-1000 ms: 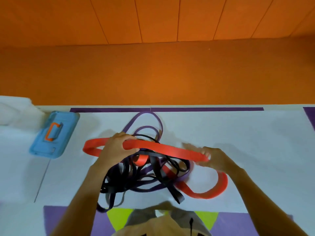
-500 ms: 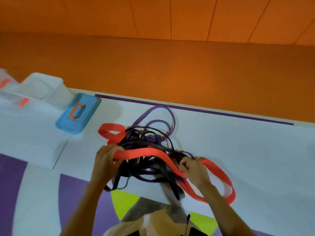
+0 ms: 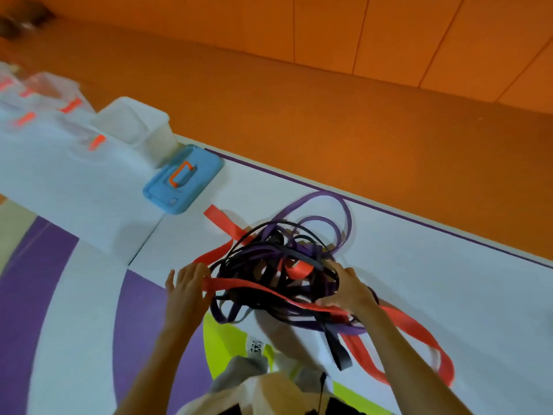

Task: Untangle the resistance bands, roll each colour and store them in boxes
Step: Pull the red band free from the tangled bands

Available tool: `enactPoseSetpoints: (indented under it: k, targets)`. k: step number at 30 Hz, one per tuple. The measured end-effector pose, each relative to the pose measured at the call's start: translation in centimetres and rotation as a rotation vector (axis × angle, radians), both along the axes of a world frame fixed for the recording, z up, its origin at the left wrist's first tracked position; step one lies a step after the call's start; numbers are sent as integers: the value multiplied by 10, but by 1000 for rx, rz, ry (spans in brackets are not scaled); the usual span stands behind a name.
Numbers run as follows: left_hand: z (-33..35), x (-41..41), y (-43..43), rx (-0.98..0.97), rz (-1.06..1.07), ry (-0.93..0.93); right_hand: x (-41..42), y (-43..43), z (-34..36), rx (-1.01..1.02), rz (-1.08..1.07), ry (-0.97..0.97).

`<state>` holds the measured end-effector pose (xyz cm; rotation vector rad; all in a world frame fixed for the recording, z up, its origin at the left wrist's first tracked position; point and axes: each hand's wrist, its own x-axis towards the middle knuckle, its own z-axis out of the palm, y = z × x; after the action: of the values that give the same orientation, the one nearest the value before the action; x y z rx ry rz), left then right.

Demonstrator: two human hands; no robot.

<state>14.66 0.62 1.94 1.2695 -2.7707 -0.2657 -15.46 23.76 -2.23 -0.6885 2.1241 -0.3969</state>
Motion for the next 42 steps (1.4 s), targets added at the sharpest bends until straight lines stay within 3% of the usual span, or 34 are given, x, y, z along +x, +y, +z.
enactPoseSetpoints:
  k: [2,5,8,10,12,13,15,18,21,26,28,33,38,42]
  targets:
    - [-12,-3,-7,33,9,-62,4,-4,0,77,35,76]
    - [-23,-11,-22,231,63,-262,16,-21,3,144,60,259]
    - [-32,-12,-39,522,81,-409,35,-50,8,41,93,413]
    - [-36,-10,-54,827,63,-320,47,-73,12,-52,138,468]
    - [-36,-6,-64,1081,81,-23,60,-98,13,-109,205,453]
    - [-37,-3,-66,1095,105,87,67,-111,13,-127,229,417]
    - [-40,1,-66,895,195,182,83,-137,13,-162,261,336]
    - [-50,8,-65,690,247,334,107,-172,13,-227,322,393]
    - [-48,15,-64,710,230,410,126,-200,11,-189,400,443]
    - [-56,24,-77,798,100,358,144,-226,0,198,494,47]
    - [-62,29,-82,843,80,347,150,-228,-7,249,493,11]
    - [-71,39,-77,850,58,320,154,-234,-19,235,516,277]
    - [-67,39,-73,828,31,317,142,-246,-17,246,593,300]
    - [-58,38,-65,826,21,355,139,-252,-14,288,588,465]
